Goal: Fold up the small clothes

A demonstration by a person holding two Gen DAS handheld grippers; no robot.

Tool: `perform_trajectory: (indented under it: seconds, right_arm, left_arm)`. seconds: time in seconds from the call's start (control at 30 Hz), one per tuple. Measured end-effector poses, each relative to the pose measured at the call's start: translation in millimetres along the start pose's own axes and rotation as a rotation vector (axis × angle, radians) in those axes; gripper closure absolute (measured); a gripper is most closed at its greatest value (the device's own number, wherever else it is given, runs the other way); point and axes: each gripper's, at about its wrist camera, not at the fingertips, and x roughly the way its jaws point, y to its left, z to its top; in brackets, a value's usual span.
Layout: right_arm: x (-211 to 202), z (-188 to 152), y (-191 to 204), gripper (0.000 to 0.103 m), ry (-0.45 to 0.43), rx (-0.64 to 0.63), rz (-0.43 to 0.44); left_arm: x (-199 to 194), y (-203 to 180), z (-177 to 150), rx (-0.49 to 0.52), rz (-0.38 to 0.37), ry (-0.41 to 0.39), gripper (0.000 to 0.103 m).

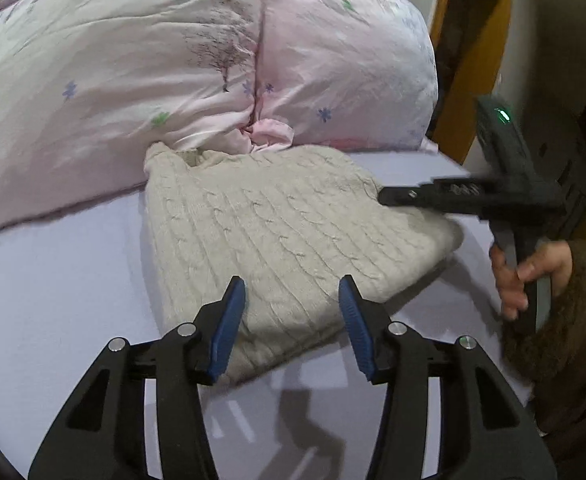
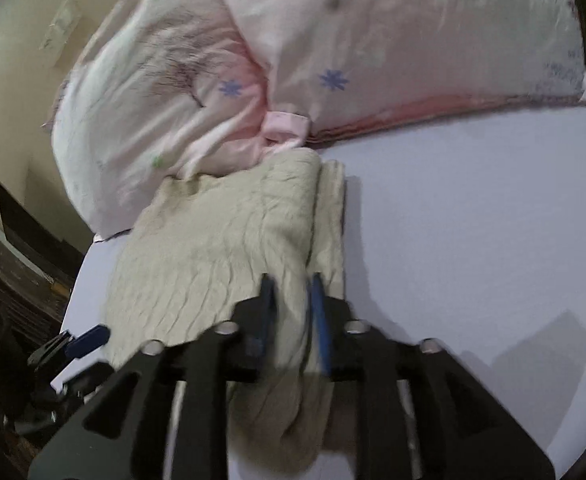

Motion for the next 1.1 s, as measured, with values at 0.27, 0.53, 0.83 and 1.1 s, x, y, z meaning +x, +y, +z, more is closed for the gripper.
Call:
perform_trajectory:
  seconds: [0.27, 0.53, 0.83, 1.1]
  right_arm:
    - [-58.3, -54.5, 27.7, 0.002, -0.090, -0.119, -0.084]
    - [-2.9, -80.4, 54.0, 0.002, 0.096, -0.179, -0.277]
    - [12.8, -90.8, 67.7, 0.002, 0.099, -0.261, -0.383]
    - [13.3, -92.0, 67.4, 0.002, 0.098, -0.267, -0.378]
  left_arm:
    - [-26.5, 18.0, -36.3, -0.194, 0.205, 0.026, 0.003]
    - [9.4, 8.5, -42.3, -0.127, 0.340, 0.141, 0.001]
    - [25.1, 11.2, -49.2, -0.127, 0.388, 0.210, 0.001]
    - [26.2, 8.3, -51.6, -0.109, 0.388, 0.216, 0.001]
